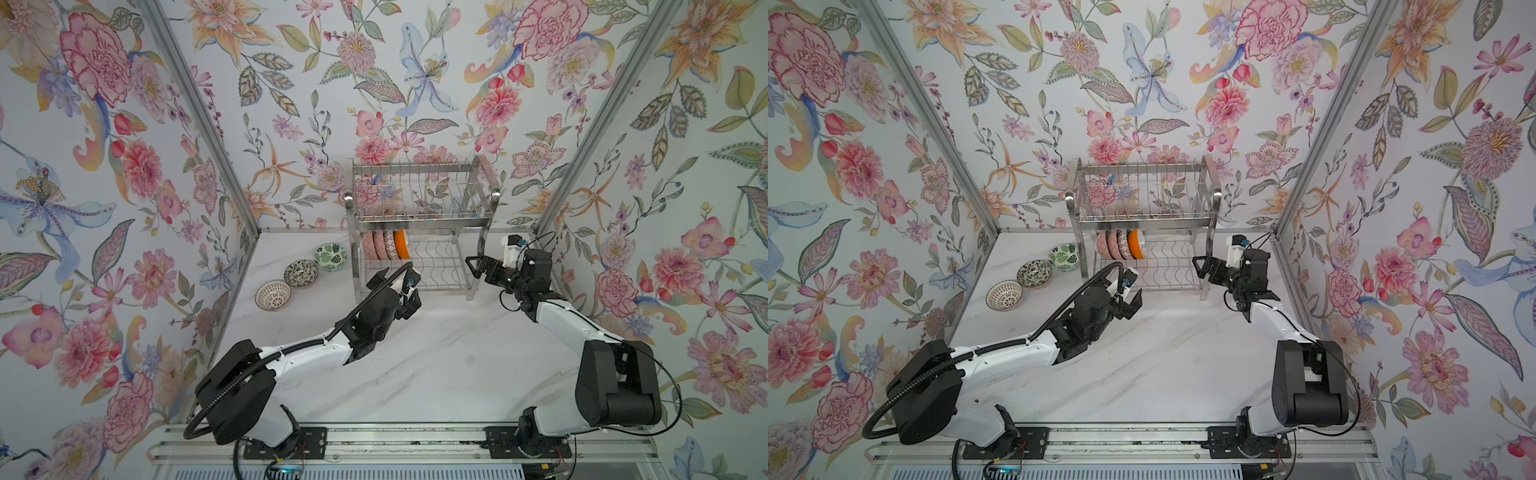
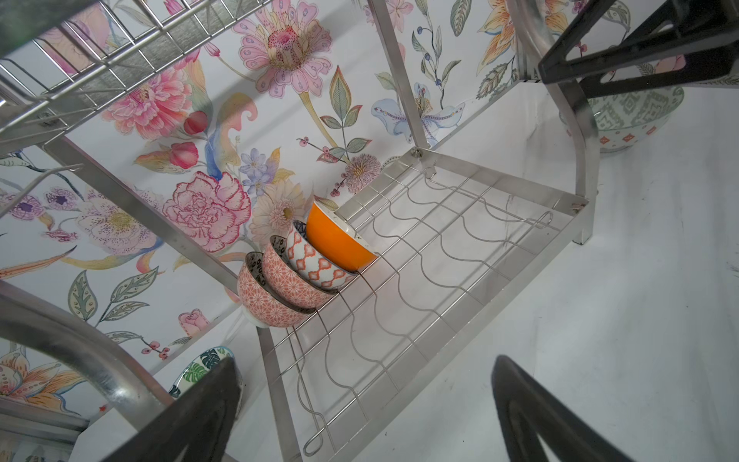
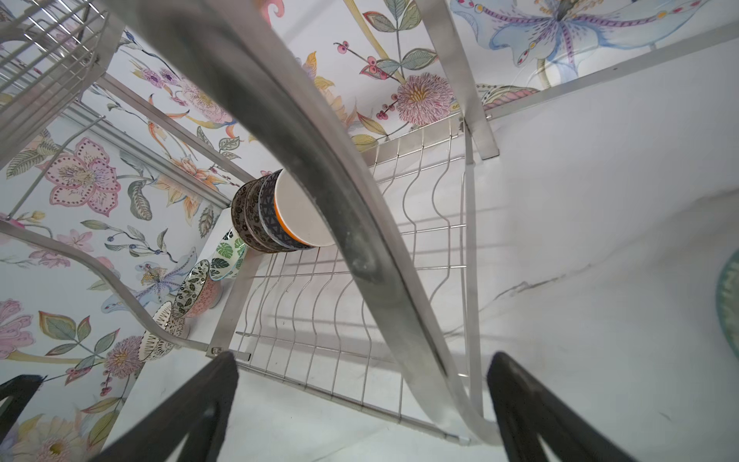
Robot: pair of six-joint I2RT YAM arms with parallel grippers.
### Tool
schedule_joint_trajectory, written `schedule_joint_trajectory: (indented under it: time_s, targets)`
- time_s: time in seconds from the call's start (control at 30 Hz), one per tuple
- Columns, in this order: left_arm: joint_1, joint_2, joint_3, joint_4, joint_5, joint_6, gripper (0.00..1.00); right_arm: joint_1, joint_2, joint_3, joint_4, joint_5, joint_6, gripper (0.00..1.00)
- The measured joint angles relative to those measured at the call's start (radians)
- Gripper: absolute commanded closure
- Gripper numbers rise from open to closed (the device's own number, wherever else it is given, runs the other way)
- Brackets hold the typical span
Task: Load bowls into a dish rack
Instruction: Rotate the dish rack at the top-center of the table.
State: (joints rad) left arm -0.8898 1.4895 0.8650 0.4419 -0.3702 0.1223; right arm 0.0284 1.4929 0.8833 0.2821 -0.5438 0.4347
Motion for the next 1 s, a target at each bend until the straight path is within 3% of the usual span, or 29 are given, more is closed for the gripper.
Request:
schedule_joint_trajectory:
  time_s: [0.7, 1.0]
  targets:
    - [0.0, 0.0, 0.0, 0.0, -0.006, 0.012, 0.01, 0.089, -0.008, -0.047, 0.052, 0.037, -0.001, 0.01]
    - [0.0, 0.0, -0.008, 0.003, -0.011, 0.019, 0.01, 0.058, -0.057, -0.048, -0.035, 0.064, -0.002, 0.01]
